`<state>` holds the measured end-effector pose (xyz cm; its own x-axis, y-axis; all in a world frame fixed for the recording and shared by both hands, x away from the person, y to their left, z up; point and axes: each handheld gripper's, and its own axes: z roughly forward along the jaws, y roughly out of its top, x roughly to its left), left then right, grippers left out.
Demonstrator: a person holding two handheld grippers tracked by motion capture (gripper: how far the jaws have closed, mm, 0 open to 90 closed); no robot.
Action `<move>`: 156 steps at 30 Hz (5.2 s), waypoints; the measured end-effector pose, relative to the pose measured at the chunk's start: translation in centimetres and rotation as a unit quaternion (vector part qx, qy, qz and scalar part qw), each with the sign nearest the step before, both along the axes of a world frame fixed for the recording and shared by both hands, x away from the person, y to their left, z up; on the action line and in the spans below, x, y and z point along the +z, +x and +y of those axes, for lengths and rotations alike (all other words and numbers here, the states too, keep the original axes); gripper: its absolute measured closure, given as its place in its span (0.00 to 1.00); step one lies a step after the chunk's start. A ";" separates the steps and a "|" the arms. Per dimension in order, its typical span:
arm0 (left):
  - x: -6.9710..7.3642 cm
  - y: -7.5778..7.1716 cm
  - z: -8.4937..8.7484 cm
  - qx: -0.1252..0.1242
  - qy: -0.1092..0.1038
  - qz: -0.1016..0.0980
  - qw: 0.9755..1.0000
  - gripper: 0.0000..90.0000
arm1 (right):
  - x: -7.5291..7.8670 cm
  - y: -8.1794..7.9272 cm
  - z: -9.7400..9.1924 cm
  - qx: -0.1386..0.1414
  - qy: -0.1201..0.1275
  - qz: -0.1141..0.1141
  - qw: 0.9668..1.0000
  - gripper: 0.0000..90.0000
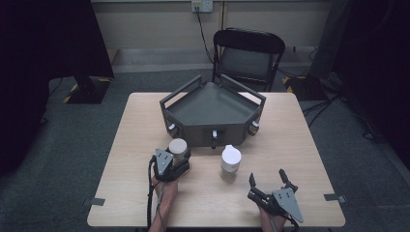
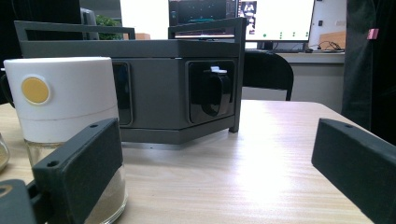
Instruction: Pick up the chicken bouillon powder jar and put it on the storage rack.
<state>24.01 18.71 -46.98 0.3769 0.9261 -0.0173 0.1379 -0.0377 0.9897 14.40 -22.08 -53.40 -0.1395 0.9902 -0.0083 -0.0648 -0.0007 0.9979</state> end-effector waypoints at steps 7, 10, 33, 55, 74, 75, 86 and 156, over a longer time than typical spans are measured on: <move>0.1 -0.3 0.0 -0.002 -0.002 -0.004 1.000 0.39 | 0.0 0.0 0.0 0.000 0.000 0.000 1.000 0.01; 0.3 -0.4 0.1 -0.005 -0.004 -0.006 1.000 0.39 | 0.0 0.0 0.0 0.000 0.000 0.000 1.000 0.01; 2.4 -1.2 0.2 -0.025 0.002 -0.030 0.999 0.39 | 0.0 0.0 0.0 0.000 0.000 0.000 1.000 0.01; 4.6 -1.8 0.8 -0.056 -0.002 -0.054 0.997 0.39 | 0.0 0.0 0.0 0.000 0.000 0.000 1.000 0.01; 7.2 -0.5 1.1 -0.067 0.003 -0.070 0.995 0.39 | 0.0 0.0 0.0 0.000 0.000 0.000 1.000 0.01; 7.3 -0.4 1.0 -0.066 0.001 -0.067 0.996 0.39 | 0.0 0.0 0.0 0.000 0.000 0.000 1.000 0.01; 8.3 0.2 0.8 -0.065 0.000 -0.068 0.996 0.39 | 0.0 0.0 -0.1 0.001 0.000 0.000 1.000 0.01; 14.7 11.9 -4.4 -0.018 -0.011 -0.005 1.000 0.39 | 0.0 0.0 -0.2 0.004 0.000 0.000 1.000 0.01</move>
<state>35.95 14.31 -32.31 0.4094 0.9117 -0.0331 0.1261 -0.0206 0.9918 14.38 -22.24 -53.40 -0.1479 0.9890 -0.0089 -0.0648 -0.0007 0.9979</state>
